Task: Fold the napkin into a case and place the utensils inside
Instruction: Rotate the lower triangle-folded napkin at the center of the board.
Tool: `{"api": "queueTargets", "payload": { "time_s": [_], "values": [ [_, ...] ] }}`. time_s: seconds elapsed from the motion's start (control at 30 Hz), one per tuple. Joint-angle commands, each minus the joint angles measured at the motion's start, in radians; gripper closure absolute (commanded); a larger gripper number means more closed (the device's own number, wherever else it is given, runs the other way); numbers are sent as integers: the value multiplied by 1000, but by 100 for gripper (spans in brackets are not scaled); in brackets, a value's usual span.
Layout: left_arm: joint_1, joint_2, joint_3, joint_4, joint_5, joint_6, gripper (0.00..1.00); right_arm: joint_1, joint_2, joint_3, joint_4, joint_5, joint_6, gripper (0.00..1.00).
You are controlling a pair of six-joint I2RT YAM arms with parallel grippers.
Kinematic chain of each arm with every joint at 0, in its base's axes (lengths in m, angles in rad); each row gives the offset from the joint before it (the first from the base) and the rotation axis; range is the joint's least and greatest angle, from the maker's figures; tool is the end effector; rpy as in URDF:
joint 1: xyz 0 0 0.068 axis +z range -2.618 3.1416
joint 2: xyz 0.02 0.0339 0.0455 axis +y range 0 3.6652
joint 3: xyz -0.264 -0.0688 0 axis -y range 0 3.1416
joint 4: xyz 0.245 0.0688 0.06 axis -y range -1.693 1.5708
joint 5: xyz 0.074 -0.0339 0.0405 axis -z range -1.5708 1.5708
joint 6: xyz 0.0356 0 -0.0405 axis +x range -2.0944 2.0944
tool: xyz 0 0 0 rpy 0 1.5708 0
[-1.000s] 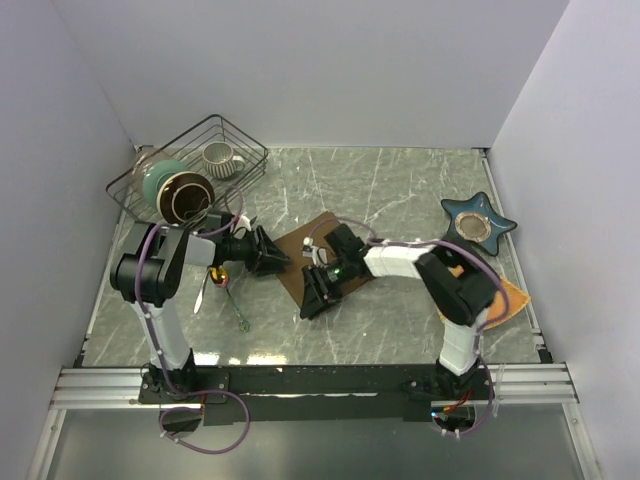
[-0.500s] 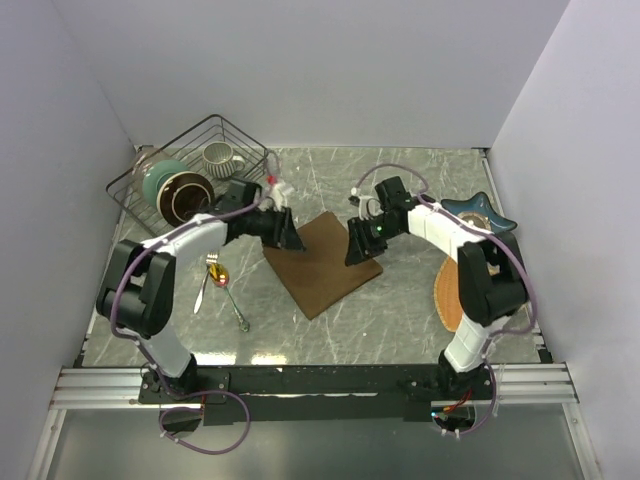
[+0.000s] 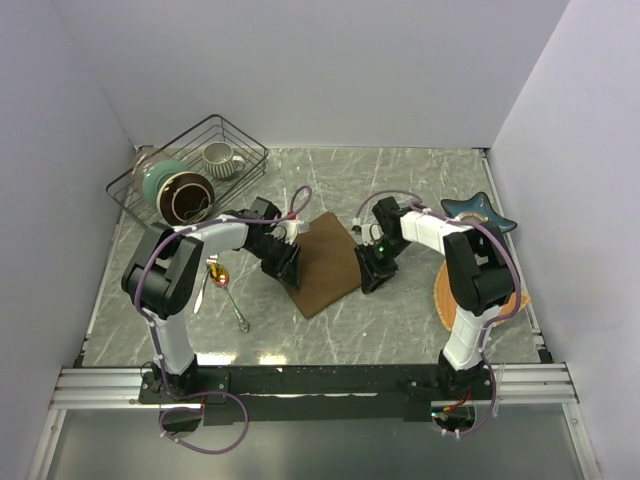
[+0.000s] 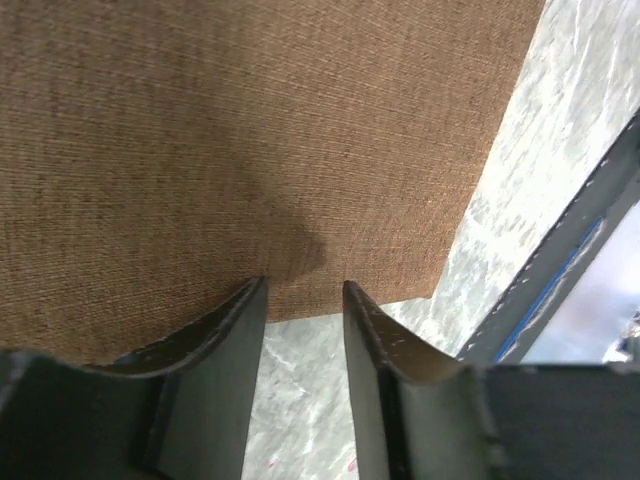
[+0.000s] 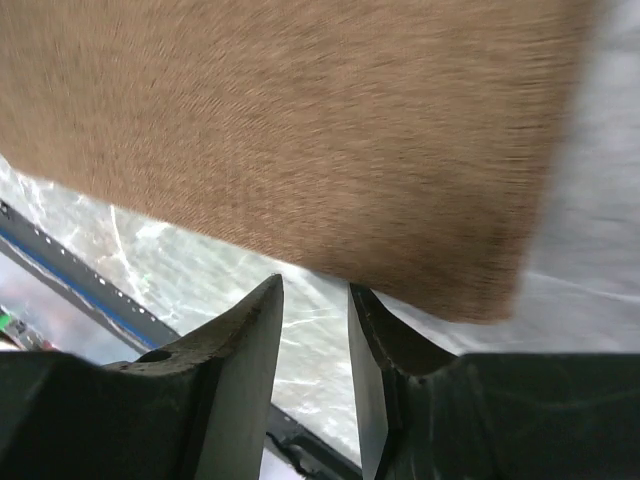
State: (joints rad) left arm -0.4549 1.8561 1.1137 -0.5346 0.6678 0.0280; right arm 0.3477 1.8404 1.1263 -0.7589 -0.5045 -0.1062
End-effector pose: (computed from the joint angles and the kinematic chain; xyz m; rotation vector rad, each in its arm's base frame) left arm 0.3002 -0.1714 0.1478 0.8143 2.7017 -1.0437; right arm 0.2997 0.1269 0.1482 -0.7134 2.9205 0.7869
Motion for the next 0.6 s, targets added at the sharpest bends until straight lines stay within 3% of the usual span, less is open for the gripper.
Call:
{"api": "queueTargets", "payload": {
  "time_s": [0.0, 0.17, 0.37, 0.47, 0.57],
  "values": [
    [-2, -2, 64, -65, -51, 165, 55, 85, 46, 26, -75, 14, -9, 59],
    [-2, -58, 97, -74, -31, 239, 49, 126, 120, 58, -166, -74, 7, 59],
    [-4, -159, 61, -45, 7, 267, 47, 77, -38, 202, -273, -239, -43, 55],
    [-7, -184, 25, 10, 0, 245, 45, 47, -84, 253, -192, -142, -4, 51],
    [-11, -170, 23, 47, -65, 208, 45, 45, -23, 314, -129, -30, 10, 51]
  ]
}}
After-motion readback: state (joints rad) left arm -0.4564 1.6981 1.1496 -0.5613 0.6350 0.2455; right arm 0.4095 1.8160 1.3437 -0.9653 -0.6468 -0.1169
